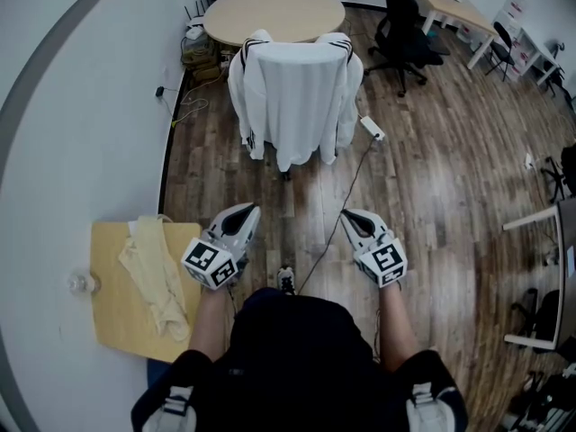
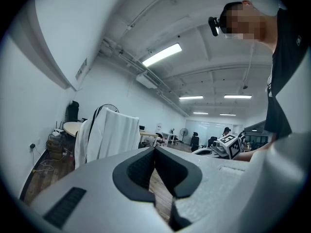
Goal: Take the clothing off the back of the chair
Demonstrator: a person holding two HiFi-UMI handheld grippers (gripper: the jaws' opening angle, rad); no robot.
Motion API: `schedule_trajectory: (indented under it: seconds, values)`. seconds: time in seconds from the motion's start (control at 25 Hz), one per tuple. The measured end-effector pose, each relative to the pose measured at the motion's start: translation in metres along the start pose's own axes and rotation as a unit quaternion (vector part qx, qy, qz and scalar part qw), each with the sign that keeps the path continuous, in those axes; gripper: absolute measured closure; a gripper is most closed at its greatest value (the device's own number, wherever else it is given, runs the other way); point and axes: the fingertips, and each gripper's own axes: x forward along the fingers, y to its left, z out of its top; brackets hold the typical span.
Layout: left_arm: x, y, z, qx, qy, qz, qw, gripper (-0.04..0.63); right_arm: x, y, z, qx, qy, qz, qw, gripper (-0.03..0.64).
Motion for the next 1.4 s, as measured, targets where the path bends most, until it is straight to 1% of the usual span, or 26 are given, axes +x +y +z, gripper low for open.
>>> schedule_trajectory:
  seconds: [0.36,0.84,1.04,1.4]
  values:
    - [0.017,0.038,0.003,0.0,0.006,-0.018,0.9998,0.595,0.034,-0.01,0.001,0.003,0.006,-0.017,1.0,0.623]
    - [0.016,0.072,0.009,0.005,0.015,-0.027,0.9995,0.595,0.062,-0.005,0.001,0.006,0.01,-0.028,1.0,0.623]
    - [0.015,0.081,0.008,0.003,0.008,-0.032,0.9995,0.595,0.066,-0.002,0.001,0.004,0.017,-0.033,0.999,0.623]
    - [0.009,0.098,0.004,-0.007,0.008,-0.03,0.9995,0.595,0.071,-0.002,-0.002,0.006,0.026,-0.045,0.999,0.623]
